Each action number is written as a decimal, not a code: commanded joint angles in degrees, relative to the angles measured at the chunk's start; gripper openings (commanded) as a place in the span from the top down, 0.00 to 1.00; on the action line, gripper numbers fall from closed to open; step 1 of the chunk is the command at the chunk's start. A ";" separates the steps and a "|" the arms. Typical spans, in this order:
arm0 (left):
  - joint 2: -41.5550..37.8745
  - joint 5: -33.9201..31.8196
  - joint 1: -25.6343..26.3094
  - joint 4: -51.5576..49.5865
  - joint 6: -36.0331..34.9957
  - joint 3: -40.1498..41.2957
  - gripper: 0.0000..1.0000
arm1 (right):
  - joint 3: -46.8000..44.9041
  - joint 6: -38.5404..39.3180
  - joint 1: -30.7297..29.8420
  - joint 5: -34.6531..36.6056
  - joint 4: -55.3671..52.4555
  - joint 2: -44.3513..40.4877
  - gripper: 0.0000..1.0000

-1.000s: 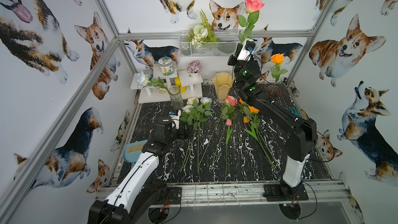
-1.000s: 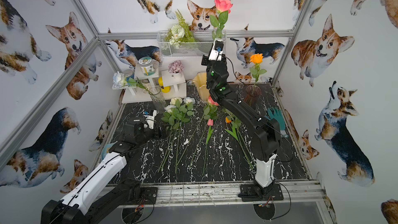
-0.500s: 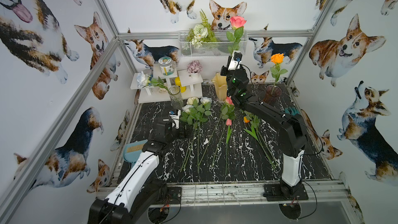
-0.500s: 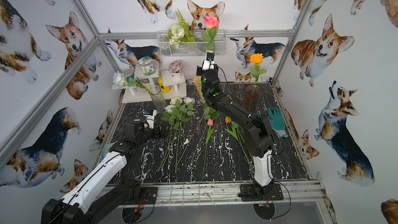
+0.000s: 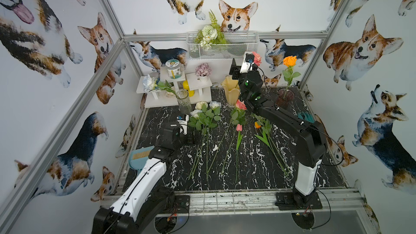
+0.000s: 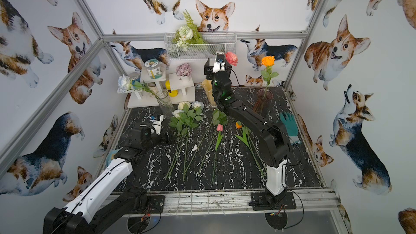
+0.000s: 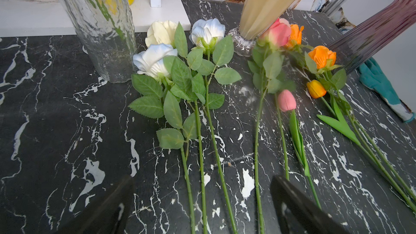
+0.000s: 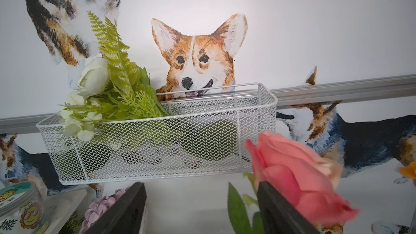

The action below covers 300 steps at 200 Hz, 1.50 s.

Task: Arrange the flowers in different vases according to their variety
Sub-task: Insert the flower into the vase, then pick up the flower at the center of the board.

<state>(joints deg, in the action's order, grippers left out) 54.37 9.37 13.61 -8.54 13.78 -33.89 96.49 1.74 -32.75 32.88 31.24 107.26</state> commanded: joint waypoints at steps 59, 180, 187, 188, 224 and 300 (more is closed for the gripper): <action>3.31 -2.67 2.80 -2.88 -0.62 -1.58 0.00 | -11.69 -7.18 -0.51 -3.59 -9.47 -12.33 0.08; 16.73 -11.30 14.34 -5.52 2.86 -6.98 0.02 | -28.13 -18.78 -0.58 -21.31 -34.03 -30.91 0.11; 18.05 -11.88 14.91 -5.66 3.20 -7.16 0.03 | -28.76 -19.31 -0.57 -23.30 -35.54 -31.75 0.10; 18.27 -11.94 14.98 -5.68 3.20 -7.16 0.03 | -28.83 -19.36 -0.56 -23.61 -35.76 -31.84 0.11; 24.36 -13.86 16.84 -5.77 5.99 -10.71 0.09 | -31.78 -21.31 -0.39 -29.37 -42.70 -36.00 0.11; 34.23 -16.13 19.70 -7.65 10.53 -15.70 0.26 | -40.53 -24.95 3.87 -32.70 -45.35 -45.41 0.13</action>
<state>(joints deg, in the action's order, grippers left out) 87.11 -5.13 32.97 -14.59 22.48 -48.12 57.80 -20.60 -30.63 2.81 -13.89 64.27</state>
